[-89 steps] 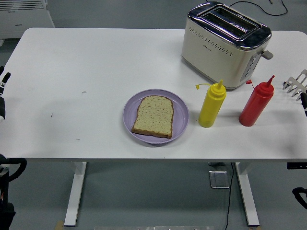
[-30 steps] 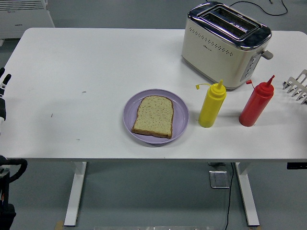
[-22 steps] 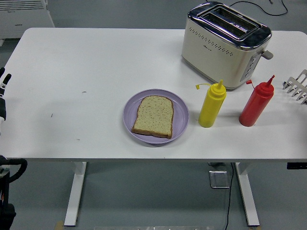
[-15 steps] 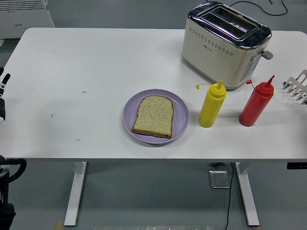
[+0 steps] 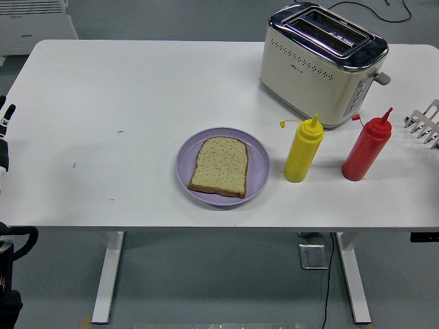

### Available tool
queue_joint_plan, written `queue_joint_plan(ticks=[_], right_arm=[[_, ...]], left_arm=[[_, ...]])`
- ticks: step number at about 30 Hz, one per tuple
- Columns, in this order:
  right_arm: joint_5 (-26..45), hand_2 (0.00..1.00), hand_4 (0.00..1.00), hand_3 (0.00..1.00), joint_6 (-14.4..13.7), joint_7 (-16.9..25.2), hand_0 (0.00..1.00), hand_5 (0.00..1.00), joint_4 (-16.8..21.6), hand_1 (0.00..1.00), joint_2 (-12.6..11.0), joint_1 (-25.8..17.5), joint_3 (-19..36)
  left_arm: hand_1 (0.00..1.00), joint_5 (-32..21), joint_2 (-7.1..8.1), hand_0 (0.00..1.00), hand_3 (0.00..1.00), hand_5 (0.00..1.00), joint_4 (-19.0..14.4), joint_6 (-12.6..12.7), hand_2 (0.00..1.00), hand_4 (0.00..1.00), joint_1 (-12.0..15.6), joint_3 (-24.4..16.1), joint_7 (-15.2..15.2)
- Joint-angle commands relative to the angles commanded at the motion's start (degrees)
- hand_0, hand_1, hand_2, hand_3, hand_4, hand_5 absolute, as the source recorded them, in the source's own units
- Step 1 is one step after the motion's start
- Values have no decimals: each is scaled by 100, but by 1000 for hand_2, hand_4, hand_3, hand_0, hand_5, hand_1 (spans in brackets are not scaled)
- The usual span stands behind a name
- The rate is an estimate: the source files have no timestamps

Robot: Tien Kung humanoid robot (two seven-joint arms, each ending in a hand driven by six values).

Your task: Pick up the cup,pour liquid into bread,place the cup on the desk

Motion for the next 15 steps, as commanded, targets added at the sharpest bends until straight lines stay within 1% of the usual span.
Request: queue_joint_plan(ticks=[15], right_arm=[[3,756,720,794,2,-10,785,480,1,732,1,-1,2]], left_arm=[[750,26,0,714,688,998,-3,7,777,663,1,-8,-4]])
